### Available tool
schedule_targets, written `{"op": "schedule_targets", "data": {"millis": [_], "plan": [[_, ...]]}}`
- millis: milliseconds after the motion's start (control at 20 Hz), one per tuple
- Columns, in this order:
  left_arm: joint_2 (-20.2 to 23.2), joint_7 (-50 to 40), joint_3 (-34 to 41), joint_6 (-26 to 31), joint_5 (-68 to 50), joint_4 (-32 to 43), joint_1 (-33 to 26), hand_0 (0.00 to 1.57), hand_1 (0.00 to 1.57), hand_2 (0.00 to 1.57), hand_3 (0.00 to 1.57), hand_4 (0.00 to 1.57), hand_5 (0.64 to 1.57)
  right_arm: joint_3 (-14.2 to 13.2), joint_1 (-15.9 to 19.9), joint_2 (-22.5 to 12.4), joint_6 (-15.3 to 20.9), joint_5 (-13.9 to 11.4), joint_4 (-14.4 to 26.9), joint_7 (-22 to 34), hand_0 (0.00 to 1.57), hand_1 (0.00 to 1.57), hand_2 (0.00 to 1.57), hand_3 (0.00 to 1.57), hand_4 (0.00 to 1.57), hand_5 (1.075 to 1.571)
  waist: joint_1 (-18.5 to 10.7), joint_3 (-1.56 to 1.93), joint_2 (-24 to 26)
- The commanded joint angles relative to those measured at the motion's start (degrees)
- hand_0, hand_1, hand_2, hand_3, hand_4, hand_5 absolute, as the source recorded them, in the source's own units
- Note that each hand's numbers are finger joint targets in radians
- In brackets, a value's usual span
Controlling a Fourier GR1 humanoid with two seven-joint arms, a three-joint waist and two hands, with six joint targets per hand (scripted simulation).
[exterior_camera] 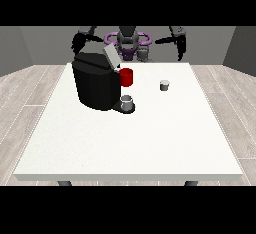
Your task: Insert the coffee pod into the coffee machine and close the lid
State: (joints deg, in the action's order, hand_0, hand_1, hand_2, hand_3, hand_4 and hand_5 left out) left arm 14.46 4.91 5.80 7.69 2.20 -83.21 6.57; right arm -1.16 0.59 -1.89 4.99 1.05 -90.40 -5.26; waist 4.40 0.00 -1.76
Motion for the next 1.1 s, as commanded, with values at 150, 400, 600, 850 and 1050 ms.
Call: {"op": "schedule_targets", "data": {"millis": [150,400,600,850,1050], "plan": [[2.5,-0.59,1.51,0.63,2.56,10.66,8.64,0.0,0.0,0.0,0.0,0.0,1.571,1.58,2.87,1.82,2.6,-1.85,0.72,-2.52,0.0,0.0,0.0,0.0,0.18,1.571,2.18,0.0,-4.81],[6.12,-1.72,5.49,2.08,1.71,20.09,13.66,0.0,0.0,0.0,0.0,0.0,1.571,1.39,3.02,0.96,-0.11,0.6,-1.5,-1.79,0.0,0.0,0.0,0.0,0.23,1.571,4.65,0.0,-6.93],[8.02,2.7,6.25,2.01,4.0,26.62,14.84,0.0,0.0,0.0,0.0,0.0,1.571,-1.18,2.97,-2.05,-3.78,3.49,-1.84,-2.15,0.0,0.0,0.0,0.0,0.28,1.571,5.01,-0.01,-7.79],[4.68,1.05,0.79,-0.78,9.51,27.67,18.34,0.0,0.0,0.0,0.0,0.0,1.571,-0.48,8.53,0.2,2.0,-0.56,3.59,-1.18,0.0,0.0,0.0,0.0,0.33,1.571,2.24,0.01,-9.33],[4.9,2.08,-0.42,-1.65,13.1,33.13,19.34,0.0,0.0,0.2,0.0,0.0,1.571,1.28,9.03,1.77,4.83,-2.09,2.08,4.47,0.0,0.0,0.0,0.0,0.4,1.571,2.46,-0.01,-7.09]]}}
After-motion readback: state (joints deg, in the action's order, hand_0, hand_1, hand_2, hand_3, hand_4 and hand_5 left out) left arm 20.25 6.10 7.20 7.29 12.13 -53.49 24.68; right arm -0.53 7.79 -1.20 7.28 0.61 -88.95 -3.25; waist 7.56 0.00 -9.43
